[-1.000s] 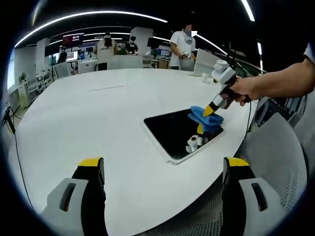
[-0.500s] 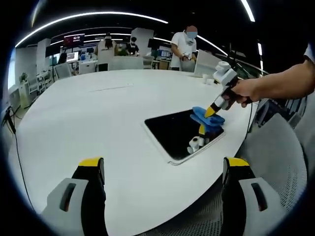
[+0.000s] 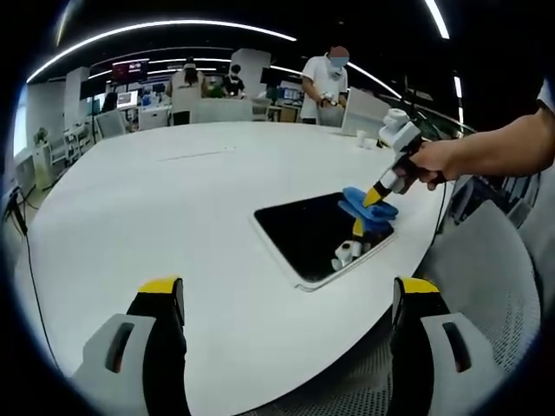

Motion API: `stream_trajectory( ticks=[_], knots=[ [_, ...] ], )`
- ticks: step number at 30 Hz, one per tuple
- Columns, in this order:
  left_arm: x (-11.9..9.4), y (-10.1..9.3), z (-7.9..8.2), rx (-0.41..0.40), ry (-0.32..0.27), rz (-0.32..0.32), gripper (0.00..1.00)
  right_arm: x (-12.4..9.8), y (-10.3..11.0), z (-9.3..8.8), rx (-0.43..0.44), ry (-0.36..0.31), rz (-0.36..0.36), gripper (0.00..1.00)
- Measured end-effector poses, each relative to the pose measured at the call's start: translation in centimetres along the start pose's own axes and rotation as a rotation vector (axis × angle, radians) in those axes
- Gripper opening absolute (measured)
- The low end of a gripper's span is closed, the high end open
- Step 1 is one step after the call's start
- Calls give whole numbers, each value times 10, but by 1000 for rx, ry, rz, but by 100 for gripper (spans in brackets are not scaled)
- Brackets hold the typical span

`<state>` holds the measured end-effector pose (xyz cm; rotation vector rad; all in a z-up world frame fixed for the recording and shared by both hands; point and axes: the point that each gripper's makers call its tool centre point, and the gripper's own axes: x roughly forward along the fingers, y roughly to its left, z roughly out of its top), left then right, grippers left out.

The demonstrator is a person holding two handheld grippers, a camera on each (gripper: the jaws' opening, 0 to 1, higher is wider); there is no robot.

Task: Wipe the mirror surface with the cleaning cloth until all visible marks leave the cleaned area.

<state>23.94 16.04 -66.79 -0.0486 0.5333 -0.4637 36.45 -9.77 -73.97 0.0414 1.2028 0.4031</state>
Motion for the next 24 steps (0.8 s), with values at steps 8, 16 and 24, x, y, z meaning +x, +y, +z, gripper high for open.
stream_trajectory(
  ticks=[8, 16, 24],
  knots=[
    [1, -1, 0, 5, 4, -7, 99, 1, 2, 0, -25, 12, -14, 0],
    [1, -1, -1, 13, 9, -9, 99, -3, 3, -4, 41, -53, -33, 0],
    [0, -1, -2, 11, 15, -8, 99, -4, 5, -11, 32, -56, -42, 0]
  ],
)
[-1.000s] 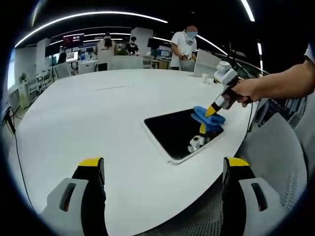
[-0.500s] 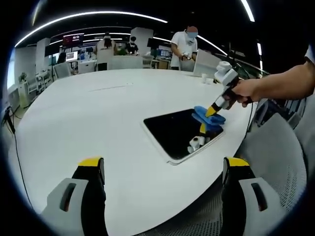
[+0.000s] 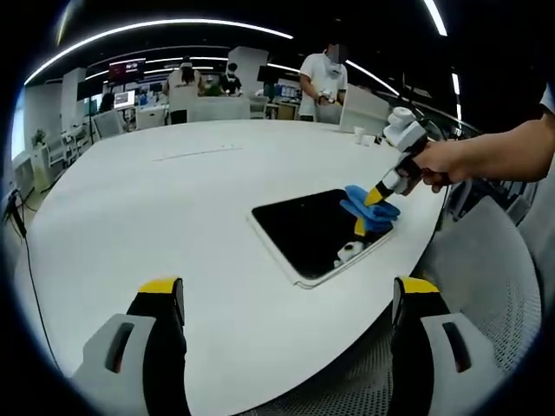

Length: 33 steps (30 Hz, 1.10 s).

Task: Wipe the mirror surface with the cleaning cloth until all visible marks leave the cleaned area.

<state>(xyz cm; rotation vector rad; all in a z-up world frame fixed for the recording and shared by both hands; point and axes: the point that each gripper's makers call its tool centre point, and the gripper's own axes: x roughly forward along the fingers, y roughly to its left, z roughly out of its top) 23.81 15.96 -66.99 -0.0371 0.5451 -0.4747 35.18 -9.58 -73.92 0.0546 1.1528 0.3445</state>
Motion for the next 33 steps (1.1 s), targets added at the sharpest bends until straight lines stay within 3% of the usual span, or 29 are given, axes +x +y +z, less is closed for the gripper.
stream_trajectory(
  ticks=[17, 33],
  knots=[
    [0, 0, 0, -2, -2, 3, 99, -8, 4, -18, -2, 7, -3, 0],
    [0, 0, 0, -6, -2, 5, 99, -11, 5, -24, 24, 15, 8, 0]
  ],
)
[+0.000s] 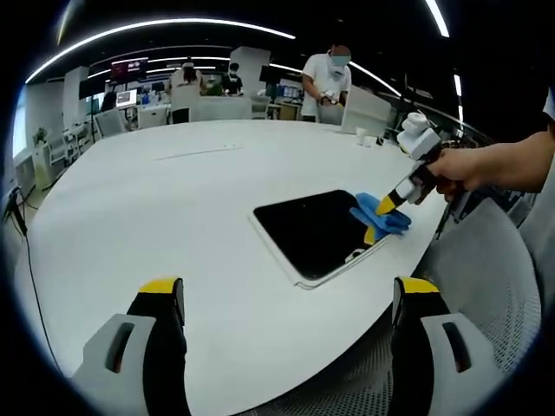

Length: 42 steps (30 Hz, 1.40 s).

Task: Wipe the mirror surface with the cleaning cloth until all visible marks leave the cleaned area.

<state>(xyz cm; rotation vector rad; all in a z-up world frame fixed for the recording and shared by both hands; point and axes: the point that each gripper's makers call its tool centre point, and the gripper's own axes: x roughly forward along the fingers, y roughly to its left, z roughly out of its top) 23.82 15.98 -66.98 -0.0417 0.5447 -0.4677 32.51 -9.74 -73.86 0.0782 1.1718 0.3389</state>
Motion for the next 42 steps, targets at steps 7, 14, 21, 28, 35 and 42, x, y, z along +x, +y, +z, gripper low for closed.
stream_trajectory(
  ticks=[7, 14, 21, 28, 35, 42],
  knots=[
    [0, -1, 0, 3, 2, -3, 99, 0, 0, 0, 15, 2, -4, 0],
    [0, -1, 1, 4, -5, -3, 99, 0, 0, 1, 13, 10, -6, 0],
    [0, 1, 1, 2, -8, 0, 99, 1, 0, 1, 12, 18, -14, 0],
    [0, 1, 1, 1, -9, 1, 99, 1, 9, -1, 12, 22, -6, 0],
    [-1, 1, 1, -2, -7, 4, 99, 5, 16, 0, 12, 27, 3, 0],
    [-1, 1, 1, -5, -6, 4, 99, 13, 28, 2, -9, 33, 3, 0]
  ],
)
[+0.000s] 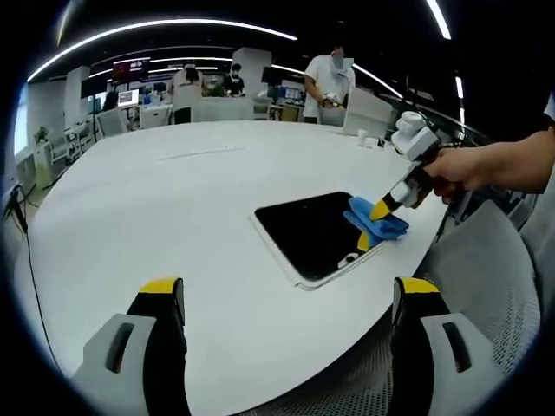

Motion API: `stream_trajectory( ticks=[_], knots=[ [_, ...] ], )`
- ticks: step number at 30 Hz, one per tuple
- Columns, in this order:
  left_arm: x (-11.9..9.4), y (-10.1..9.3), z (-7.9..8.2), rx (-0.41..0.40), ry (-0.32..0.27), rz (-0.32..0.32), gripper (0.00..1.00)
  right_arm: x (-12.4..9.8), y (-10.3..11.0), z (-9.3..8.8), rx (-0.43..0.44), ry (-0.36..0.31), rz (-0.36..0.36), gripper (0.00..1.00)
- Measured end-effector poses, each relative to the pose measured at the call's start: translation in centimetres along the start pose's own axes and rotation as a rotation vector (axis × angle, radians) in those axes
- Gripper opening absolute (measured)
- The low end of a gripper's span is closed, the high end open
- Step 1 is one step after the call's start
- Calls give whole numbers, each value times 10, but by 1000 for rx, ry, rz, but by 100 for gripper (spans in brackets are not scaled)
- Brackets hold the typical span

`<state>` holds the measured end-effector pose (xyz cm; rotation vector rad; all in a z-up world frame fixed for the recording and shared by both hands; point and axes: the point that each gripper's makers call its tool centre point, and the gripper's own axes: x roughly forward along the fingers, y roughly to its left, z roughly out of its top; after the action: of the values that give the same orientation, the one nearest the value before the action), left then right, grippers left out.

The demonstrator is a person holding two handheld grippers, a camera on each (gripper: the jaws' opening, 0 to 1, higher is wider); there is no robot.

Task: Wipe the mirror surface with the cleaning cloth until all visible marks leave the cleaned area.

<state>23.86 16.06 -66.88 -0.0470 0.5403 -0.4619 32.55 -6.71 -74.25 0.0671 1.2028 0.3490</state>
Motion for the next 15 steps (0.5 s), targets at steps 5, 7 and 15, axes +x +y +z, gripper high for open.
stream_trajectory(
  ticks=[5, 7, 15],
  knots=[
    [0, 0, -1, 2, 3, -5, 99, 4, 8, 1, 7, 21, 19, 0],
    [0, -1, 0, 2, 2, -5, 99, 6, 12, 1, -1, 23, 19, 0],
    [1, -1, -1, 4, 4, -10, 99, 9, 26, 2, -24, 29, 28, 0]
  ],
)
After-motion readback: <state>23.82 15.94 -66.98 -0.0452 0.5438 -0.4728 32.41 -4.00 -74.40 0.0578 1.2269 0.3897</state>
